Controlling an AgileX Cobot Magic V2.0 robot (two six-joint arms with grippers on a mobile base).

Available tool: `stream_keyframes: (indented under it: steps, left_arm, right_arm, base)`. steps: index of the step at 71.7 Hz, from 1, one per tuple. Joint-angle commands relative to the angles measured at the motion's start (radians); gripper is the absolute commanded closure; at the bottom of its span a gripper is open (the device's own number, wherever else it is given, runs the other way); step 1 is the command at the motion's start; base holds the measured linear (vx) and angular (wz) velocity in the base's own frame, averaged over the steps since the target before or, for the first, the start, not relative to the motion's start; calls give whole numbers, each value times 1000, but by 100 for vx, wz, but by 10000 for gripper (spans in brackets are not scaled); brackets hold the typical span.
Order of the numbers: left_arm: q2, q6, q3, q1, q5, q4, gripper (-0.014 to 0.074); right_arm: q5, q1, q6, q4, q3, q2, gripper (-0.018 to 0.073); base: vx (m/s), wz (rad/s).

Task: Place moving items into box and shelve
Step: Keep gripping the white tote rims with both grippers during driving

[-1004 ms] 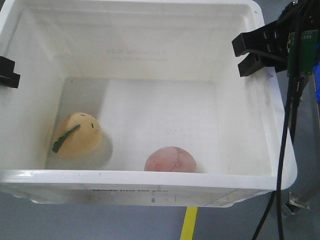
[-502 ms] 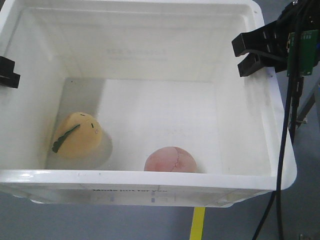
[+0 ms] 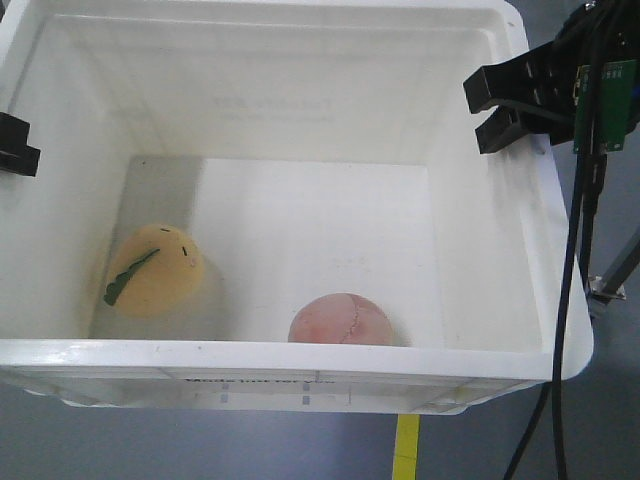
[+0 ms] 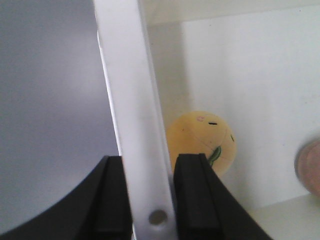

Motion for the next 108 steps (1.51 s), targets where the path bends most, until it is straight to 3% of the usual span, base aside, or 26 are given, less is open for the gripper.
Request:
stream_keyframes:
  steps: [1,108]
  left_arm:
    - [-31,13,-44,1,-114,-50,613]
    - [-31,13,-44,1,-114,-50,613]
  right_arm:
    - [-68,1,-24,35,-47,-39,571]
    - [-68,1,-24,35,-47,-39,571]
  base:
    - [47,-9]
    - [47,-7]
